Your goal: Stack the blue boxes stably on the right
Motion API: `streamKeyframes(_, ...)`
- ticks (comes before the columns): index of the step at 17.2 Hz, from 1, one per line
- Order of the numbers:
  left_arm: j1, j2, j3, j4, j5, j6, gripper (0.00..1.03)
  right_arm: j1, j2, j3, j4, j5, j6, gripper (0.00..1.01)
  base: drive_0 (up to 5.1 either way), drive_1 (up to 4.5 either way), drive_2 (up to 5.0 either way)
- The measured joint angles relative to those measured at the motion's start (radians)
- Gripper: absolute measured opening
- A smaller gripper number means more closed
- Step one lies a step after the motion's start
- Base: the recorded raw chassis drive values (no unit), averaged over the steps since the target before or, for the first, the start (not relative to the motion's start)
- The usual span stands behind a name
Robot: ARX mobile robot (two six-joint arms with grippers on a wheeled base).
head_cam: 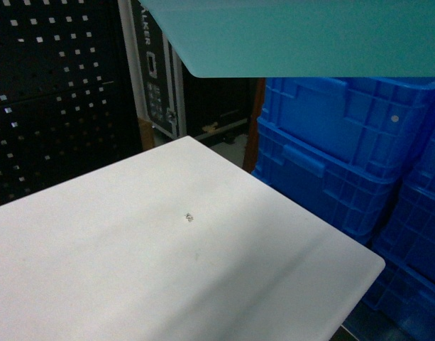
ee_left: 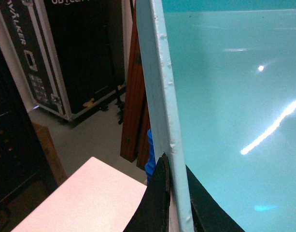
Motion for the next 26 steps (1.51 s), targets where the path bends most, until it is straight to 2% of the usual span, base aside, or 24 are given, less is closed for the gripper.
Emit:
streamKeyframes(17, 0.0, 0.0, 0.0, 0.0, 0.0, 0.0, 0.02, 0.0, 0.0, 0.0, 0.0, 0.0, 0.0, 0.07, -1.5, -1.55, -1.5)
streamKeyframes(26, -0.001, 0.0, 0.0, -0.001, -0.001, 0.0, 0.02, 0.0, 0.0, -0.001, 0.0, 0.0, 0.0, 0.07, 2.7, -5.37, -2.0)
